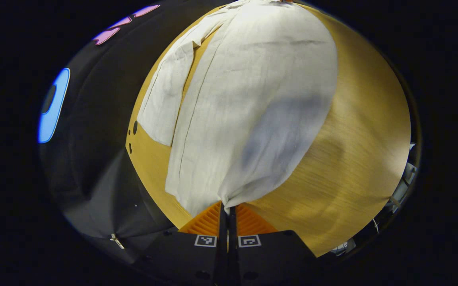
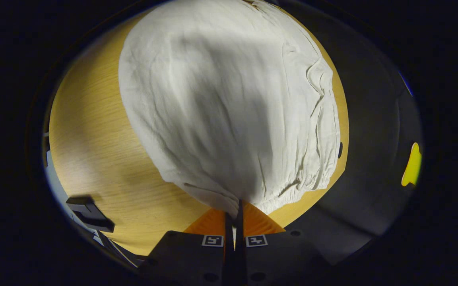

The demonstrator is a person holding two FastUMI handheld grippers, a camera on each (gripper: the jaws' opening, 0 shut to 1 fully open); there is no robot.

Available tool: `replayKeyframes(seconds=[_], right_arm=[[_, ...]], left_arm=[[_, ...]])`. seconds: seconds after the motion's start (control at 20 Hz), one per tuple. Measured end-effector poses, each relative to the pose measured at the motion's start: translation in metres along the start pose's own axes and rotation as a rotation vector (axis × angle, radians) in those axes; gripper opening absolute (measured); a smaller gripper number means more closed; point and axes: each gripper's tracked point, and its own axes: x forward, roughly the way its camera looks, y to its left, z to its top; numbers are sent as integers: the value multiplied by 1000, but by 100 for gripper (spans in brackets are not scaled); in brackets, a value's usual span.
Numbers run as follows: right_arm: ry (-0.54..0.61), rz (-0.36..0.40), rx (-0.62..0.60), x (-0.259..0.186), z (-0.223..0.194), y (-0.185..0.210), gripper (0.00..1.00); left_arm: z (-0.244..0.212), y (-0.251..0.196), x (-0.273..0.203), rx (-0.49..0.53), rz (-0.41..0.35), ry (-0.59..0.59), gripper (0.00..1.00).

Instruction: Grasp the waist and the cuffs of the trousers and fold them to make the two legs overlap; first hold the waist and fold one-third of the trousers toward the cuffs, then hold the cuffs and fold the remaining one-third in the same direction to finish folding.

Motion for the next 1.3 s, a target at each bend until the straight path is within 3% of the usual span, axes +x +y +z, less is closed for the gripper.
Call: replayKeyframes(seconds=[0.25, 0.45, 0.8, 1.0, 1.3], right_arm=[[-48, -59, 149, -30, 3, -23, 5], [-108, -151, 254, -61, 15, -54, 5], [-181, -249, 520, -85, 33, -124, 5], [-205, -271, 648, -79, 39, -161, 5], [-270, -244, 959, -61, 68, -222, 5]], left_arm=[[16, 24, -28, -204, 91, -60, 5], [36, 67, -56, -229, 208, -124, 5], [73, 144, -65, -336, 299, -211, 5], [98, 196, -59, -436, 334, -257, 5], [148, 266, -19, -640, 355, -334, 5]])
